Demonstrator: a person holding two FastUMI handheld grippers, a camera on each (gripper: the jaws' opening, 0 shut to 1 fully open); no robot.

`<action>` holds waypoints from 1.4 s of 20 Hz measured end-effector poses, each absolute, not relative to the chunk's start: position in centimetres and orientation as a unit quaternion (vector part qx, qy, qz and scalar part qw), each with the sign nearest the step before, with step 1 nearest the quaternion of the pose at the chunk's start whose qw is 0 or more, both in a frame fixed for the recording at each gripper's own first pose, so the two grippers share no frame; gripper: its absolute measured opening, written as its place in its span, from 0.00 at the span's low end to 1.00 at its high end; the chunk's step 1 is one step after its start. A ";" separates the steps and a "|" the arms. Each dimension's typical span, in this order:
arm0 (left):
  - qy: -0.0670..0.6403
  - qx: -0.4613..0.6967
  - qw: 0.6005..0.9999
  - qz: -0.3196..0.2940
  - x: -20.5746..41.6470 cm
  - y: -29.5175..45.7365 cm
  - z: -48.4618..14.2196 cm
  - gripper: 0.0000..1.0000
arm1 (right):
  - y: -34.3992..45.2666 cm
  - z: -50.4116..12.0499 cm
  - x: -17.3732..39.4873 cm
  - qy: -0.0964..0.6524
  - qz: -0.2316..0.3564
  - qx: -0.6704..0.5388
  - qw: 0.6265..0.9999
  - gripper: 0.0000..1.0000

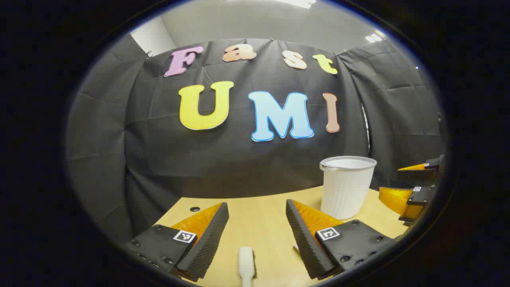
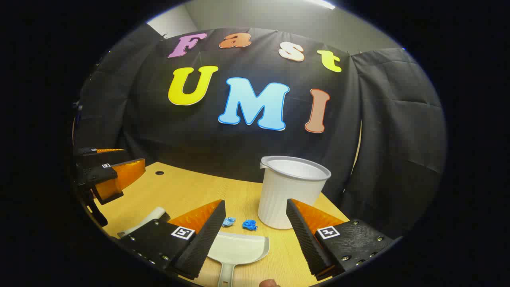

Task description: Pick up the small broom and dustpan from the desktop, sweep the trash into the dustpan with the broom, and then empty the trash into the garbage bin.

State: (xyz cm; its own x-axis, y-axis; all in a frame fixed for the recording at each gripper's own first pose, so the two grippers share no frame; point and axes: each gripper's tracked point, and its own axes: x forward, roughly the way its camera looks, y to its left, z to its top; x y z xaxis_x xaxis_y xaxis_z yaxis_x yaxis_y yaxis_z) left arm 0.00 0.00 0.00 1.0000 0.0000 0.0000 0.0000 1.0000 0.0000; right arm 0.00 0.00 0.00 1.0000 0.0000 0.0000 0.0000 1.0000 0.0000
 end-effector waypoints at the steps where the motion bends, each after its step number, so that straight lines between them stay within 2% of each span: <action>1: 0.002 0.002 1.000 -0.001 -0.1 0.0 -0.1 0.94 | 0.1 -0.1 0.0 0.002 0.002 -0.002 1.000 0.96; 16: 0.044 -0.008 0.999 -0.007 -0.3 -0.4 -2.9 0.96 | 0.4 -2.3 -0.3 0.035 0.019 0.004 0.999 0.96; 22: 0.113 -0.008 0.993 -0.013 -0.1 -0.3 -7.7 0.94 | 1.4 -5.5 -0.7 0.088 0.038 0.005 0.995 0.96; 27: 0.195 -0.010 0.981 -0.022 -0.6 -0.3 -13.2 0.97 | 2.2 -9.1 -0.8 0.150 0.048 0.006 0.988 0.96; 28: 0.210 -0.006 0.977 -0.024 -0.6 -0.2 -14.2 0.95 | 2.3 -9.8 -0.8 0.163 0.049 0.008 0.985 0.96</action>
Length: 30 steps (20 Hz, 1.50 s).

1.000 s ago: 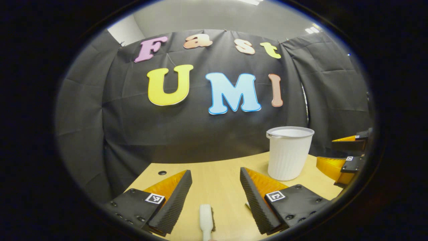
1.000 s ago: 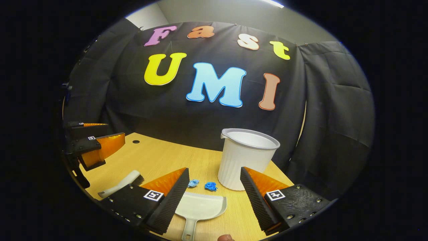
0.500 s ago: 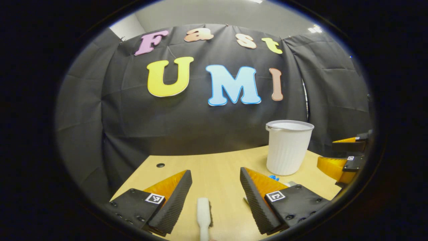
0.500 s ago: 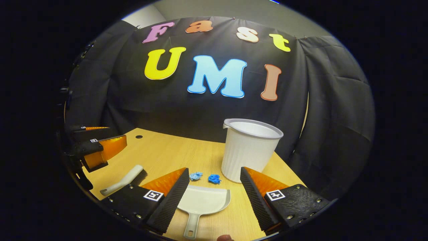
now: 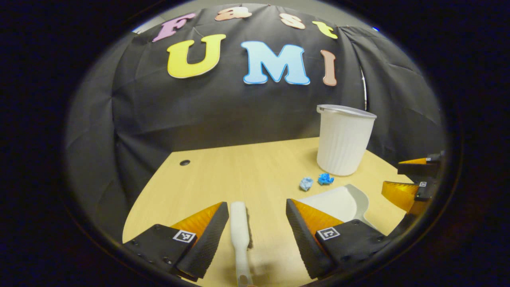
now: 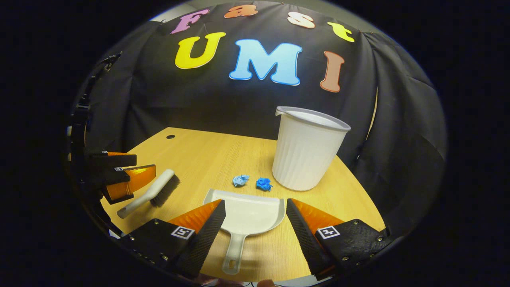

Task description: Pick up the small broom and dustpan from the desktop, sweep the trash into the dustpan with the broom, and then empty the trash into the garbage bin.

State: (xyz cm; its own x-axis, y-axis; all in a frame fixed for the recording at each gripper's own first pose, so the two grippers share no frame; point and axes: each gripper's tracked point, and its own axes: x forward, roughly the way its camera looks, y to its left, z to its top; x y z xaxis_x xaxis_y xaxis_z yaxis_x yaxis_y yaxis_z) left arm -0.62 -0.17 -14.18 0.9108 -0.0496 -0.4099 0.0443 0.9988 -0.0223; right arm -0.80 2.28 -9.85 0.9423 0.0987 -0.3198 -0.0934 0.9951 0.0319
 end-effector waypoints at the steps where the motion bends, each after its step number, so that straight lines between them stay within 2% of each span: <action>1: 0.226 0.001 0.974 -0.023 -0.6 -0.1 -15.1 0.95 | 2.3 -10.5 -0.7 0.177 0.048 0.010 0.983 0.96; 6: 0.304 0.005 0.952 -0.035 -0.9 0.4 -20.1 0.95 | 2.5 -14.1 -1.3 0.254 0.053 0.012 0.966 0.96; 7: 0.314 0.005 0.949 -0.036 -0.9 0.6 -20.7 0.97 | 2.6 -14.6 -1.4 0.269 0.056 0.014 0.961 0.96; 14: 0.363 -0.008 0.931 -0.029 -0.5 2.3 -24.2 0.97 | 4.5 -19.1 -2.0 0.361 0.074 0.054 0.928 0.96; 17: 0.389 -0.018 0.921 -0.026 -0.4 2.6 -25.9 0.93 | 4.9 -21.0 -1.7 0.392 0.077 0.047 0.916 0.96; 22: 0.424 -0.013 0.905 -0.027 0.3 2.4 -28.8 0.95 | 5.4 -23.5 -1.0 0.438 0.080 0.032 0.895 0.96; 25: 0.440 -0.010 0.898 -0.027 0.8 2.7 -29.7 0.78 | 5.7 -24.2 -0.3 0.454 0.082 0.036 0.886 0.96; 27: 0.447 -0.006 0.894 -0.029 1.3 2.7 -30.2 0.77 | 5.9 -24.5 0.2 0.463 0.084 0.042 0.881 0.96; 29: 0.451 0.003 0.892 -0.029 1.6 3.2 -30.3 0.70 | 6.1 -24.6 0.5 0.468 0.084 0.048 0.878 0.90; 30: 0.453 0.006 0.891 -0.028 1.7 3.4 -30.4 0.62 | 6.2 -24.6 0.7 0.469 0.084 0.049 0.878 0.86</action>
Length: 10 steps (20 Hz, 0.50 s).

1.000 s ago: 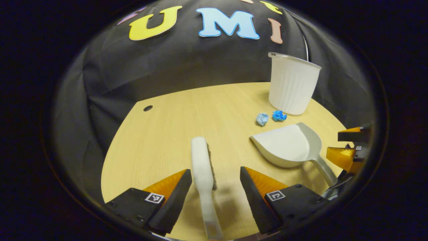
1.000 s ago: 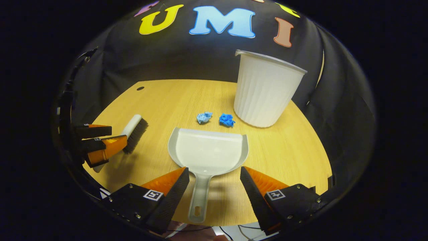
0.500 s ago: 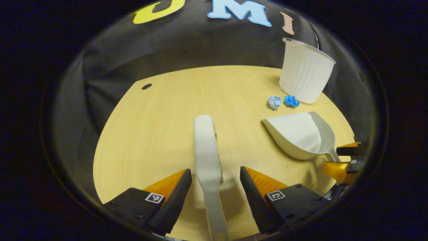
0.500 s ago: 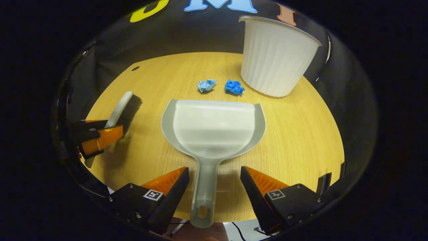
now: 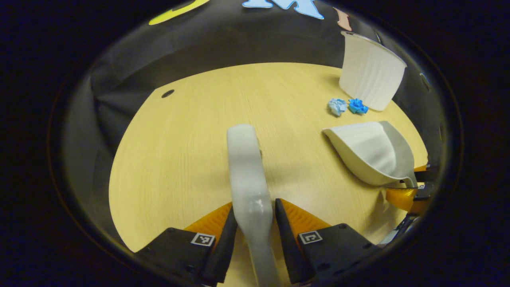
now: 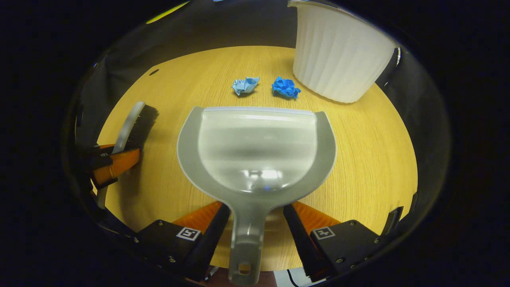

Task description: Pick up the small broom and dustpan from the desktop, sweep the trash into the dustpan with the broom, and then empty the trash into the garbage bin.

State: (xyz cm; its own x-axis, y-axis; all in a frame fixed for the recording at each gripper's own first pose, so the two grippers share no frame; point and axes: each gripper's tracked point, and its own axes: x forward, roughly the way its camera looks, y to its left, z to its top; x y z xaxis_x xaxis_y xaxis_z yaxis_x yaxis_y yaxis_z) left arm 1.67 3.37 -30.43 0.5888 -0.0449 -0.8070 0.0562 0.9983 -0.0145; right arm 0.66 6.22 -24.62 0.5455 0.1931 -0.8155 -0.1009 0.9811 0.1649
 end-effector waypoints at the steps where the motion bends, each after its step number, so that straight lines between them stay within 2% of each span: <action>1: 0.454 0.008 0.891 -0.029 1.8 3.5 -30.5 0.58 | 6.1 -24.7 1.0 0.469 0.081 0.048 0.878 0.85; 2: 0.456 0.005 0.889 -0.029 1.8 3.5 -30.6 0.57 | 6.2 -24.9 1.1 0.471 0.082 0.048 0.877 0.74; 3: 0.454 0.003 0.890 -0.032 2.2 3.3 -30.6 0.58 | 6.2 -24.9 1.1 0.474 0.084 0.048 0.875 0.72; 4: 0.455 0.006 0.890 -0.033 2.2 3.4 -30.4 0.53 | 6.0 -25.0 0.9 0.477 0.079 0.043 0.874 0.72; 6: 0.454 0.013 0.890 -0.040 2.4 3.4 -30.4 0.51 | 6.1 -25.1 1.0 0.477 0.080 0.039 0.874 0.55; 7: 0.453 0.017 0.890 -0.045 2.7 3.2 -30.4 0.54 | 6.1 -25.2 1.1 0.477 0.080 0.038 0.874 0.55; 8: 0.452 0.020 0.890 -0.048 2.9 2.9 -30.3 0.51 | 5.7 -25.0 1.2 0.472 0.070 0.036 0.878 0.48; 9: 0.453 0.021 0.890 -0.054 3.1 2.7 -30.4 0.53 | 5.7 -25.1 1.3 0.472 0.073 0.034 0.878 0.37; 10: 0.451 0.022 0.890 -0.058 3.3 2.6 -30.5 0.51 | 5.7 -25.1 1.3 0.470 0.072 0.033 0.879 0.37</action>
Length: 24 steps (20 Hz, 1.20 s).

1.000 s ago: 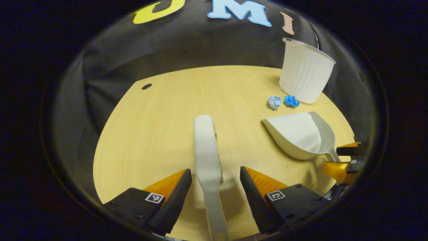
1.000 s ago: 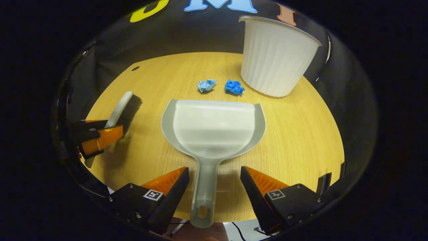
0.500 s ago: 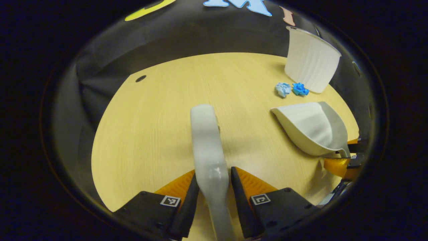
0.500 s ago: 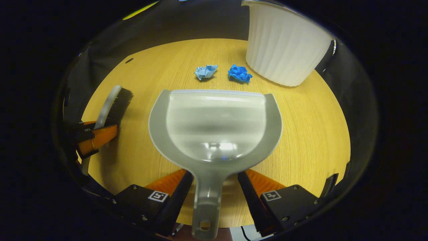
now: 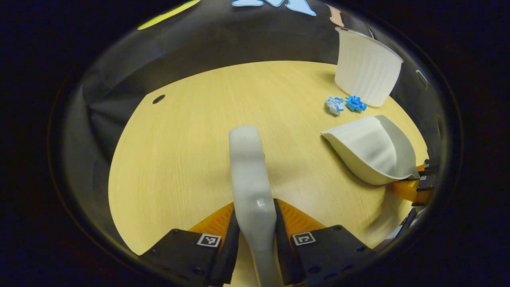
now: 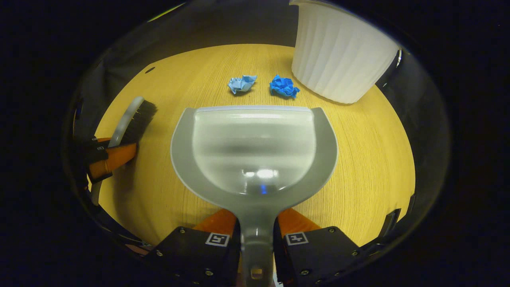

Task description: Pick up the small broom and dustpan from the desktop, sweep the trash into the dustpan with the broom, and then empty the trash into the garbage bin.

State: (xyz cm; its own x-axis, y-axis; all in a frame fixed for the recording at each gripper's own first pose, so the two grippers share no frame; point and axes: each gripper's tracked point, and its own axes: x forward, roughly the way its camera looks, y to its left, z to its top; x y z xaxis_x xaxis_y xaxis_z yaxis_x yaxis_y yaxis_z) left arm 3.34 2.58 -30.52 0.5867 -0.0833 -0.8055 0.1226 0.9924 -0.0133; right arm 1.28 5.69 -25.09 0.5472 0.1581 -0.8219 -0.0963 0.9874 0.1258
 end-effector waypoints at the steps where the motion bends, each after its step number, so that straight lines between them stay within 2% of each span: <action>1: 0.451 0.020 0.890 -0.059 3.5 2.5 -30.5 0.53 | 5.7 -25.1 1.2 0.471 0.074 0.030 0.879 0.37; 2: 0.451 0.018 0.890 -0.062 3.6 2.4 -30.5 0.51 | 5.5 -24.9 1.3 0.468 0.072 0.030 0.880 0.37; 4: 0.453 0.010 0.889 -0.065 3.9 2.2 -30.5 0.51 | 5.5 -25.1 1.3 0.469 0.074 0.029 0.880 0.31; 5: 0.455 0.003 0.888 -0.068 4.0 2.1 -30.4 0.48 | 5.5 -25.1 1.3 0.469 0.076 0.028 0.879 0.35; 12: 0.455 -0.003 0.887 -0.084 8.2 0.6 -30.0 0.53 | 3.5 -25.3 1.4 0.472 0.098 0.012 0.876 0.32; 13: 0.453 0.005 0.887 -0.090 9.0 0.2 -29.9 0.51 | 3.2 -25.2 1.4 0.473 0.104 0.011 0.875 0.32; 16: 0.452 0.012 0.886 -0.102 11.0 -1.3 -29.8 0.53 | 2.3 -24.7 1.6 0.470 0.118 0.003 0.875 0.32; 17: 0.453 0.011 0.885 -0.106 11.6 -1.8 -29.7 0.48 | 2.1 -24.4 1.7 0.470 0.127 0.004 0.873 0.32; 22: 0.454 0.030 0.880 -0.135 15.2 -4.6 -29.4 0.48 | 0.5 -24.3 2.5 0.474 0.157 -0.018 0.867 0.32; 24: 0.458 0.043 0.875 -0.151 16.5 -5.9 -29.4 0.51 | -0.4 -24.5 2.7 0.476 0.165 -0.029 0.863 0.32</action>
State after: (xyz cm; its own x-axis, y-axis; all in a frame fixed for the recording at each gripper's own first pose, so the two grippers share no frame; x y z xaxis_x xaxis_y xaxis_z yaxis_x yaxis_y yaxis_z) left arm 16.51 -5.90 -29.42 0.5357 -0.2247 -0.8140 0.3042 0.9506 -0.0622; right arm 2.71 -0.37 -24.50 0.4924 0.2574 -0.8314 -0.3118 0.9440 0.1075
